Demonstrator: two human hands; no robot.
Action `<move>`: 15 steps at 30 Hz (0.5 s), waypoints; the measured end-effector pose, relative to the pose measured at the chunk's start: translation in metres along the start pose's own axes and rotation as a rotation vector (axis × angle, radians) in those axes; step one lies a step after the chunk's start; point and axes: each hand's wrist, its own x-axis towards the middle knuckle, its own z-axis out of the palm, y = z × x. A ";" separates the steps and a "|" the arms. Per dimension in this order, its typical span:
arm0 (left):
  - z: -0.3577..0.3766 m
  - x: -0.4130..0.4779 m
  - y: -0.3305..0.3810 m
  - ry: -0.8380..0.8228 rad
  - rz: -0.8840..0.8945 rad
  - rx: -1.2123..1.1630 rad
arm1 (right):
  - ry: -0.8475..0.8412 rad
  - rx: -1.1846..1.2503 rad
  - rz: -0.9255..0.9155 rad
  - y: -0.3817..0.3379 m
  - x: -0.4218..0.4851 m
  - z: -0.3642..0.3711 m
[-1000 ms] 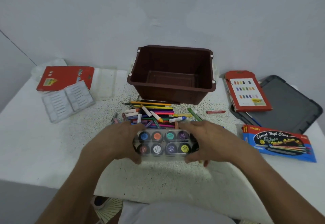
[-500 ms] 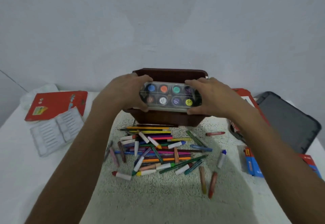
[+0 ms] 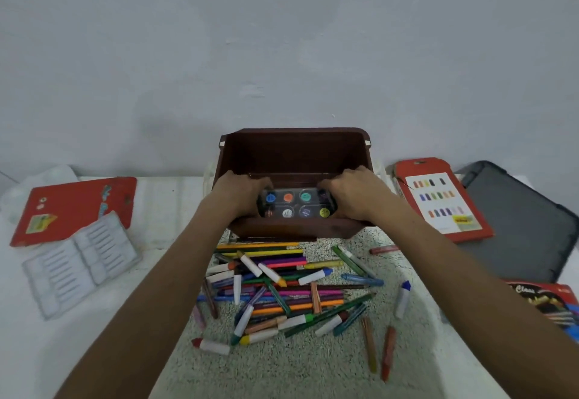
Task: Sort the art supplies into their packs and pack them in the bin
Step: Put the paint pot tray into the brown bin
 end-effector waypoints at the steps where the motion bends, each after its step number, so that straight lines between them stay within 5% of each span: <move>1: 0.001 0.000 0.000 -0.003 0.007 0.030 | -0.003 -0.008 -0.005 0.000 0.000 0.001; 8: -0.009 0.002 0.000 -0.131 0.049 -0.020 | -0.061 -0.081 -0.050 0.000 0.001 -0.003; 15: 0.010 0.006 -0.002 0.213 0.031 -0.106 | -0.003 -0.002 -0.083 -0.001 -0.001 -0.005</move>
